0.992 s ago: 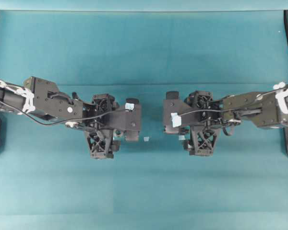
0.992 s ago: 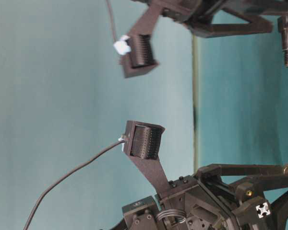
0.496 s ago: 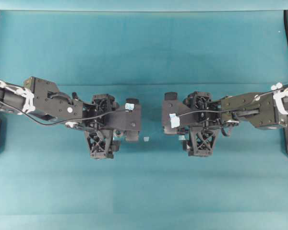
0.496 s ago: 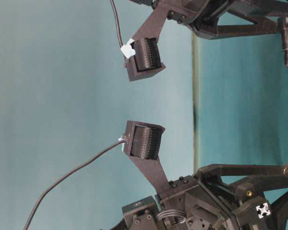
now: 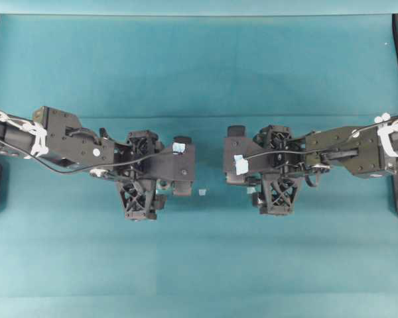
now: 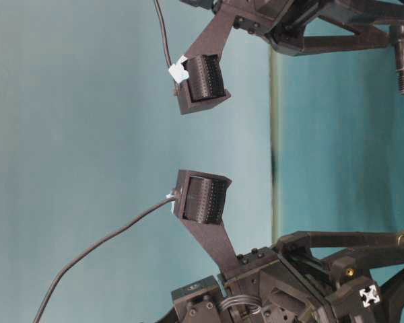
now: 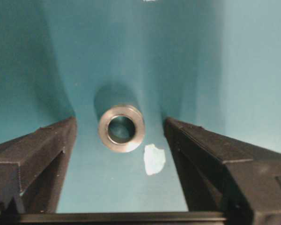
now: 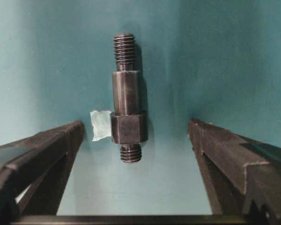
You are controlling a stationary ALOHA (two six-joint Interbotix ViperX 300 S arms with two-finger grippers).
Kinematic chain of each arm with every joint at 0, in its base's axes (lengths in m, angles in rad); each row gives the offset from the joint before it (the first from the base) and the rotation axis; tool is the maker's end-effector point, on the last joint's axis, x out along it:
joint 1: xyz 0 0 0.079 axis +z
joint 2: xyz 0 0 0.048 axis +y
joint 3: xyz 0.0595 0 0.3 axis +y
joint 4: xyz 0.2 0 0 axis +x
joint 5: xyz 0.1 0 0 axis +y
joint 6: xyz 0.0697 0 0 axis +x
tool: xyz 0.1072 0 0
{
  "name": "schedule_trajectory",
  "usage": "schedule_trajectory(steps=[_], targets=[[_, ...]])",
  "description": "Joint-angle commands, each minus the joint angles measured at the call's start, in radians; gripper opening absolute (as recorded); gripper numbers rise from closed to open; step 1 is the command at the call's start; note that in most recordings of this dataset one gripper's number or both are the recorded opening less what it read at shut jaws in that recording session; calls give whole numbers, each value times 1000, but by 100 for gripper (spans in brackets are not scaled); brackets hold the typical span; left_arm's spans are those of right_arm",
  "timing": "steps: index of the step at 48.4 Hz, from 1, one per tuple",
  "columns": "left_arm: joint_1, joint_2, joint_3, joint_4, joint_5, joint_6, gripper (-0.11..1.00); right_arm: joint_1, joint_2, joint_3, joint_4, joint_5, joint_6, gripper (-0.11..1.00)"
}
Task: Insert the washer onto the shaft with both hands.
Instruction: 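Close left gripper on the washer and right gripper on the shaft's hex collar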
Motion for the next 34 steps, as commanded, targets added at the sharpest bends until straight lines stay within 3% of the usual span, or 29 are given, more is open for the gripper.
schedule_trajectory(steps=[1, 17, 34], targets=[[-8, -5, -2, -2, 2, -3, 81, -14, 3, -8, -3, -9, -9, 66], [-8, -6, 0, -2, -37, 2, 39, -15, 12, -11, -3, 6, -9, 35], [-8, -5, 2, -2, -37, 3, 37, -28, 21, -23, -3, 8, -9, 4]])
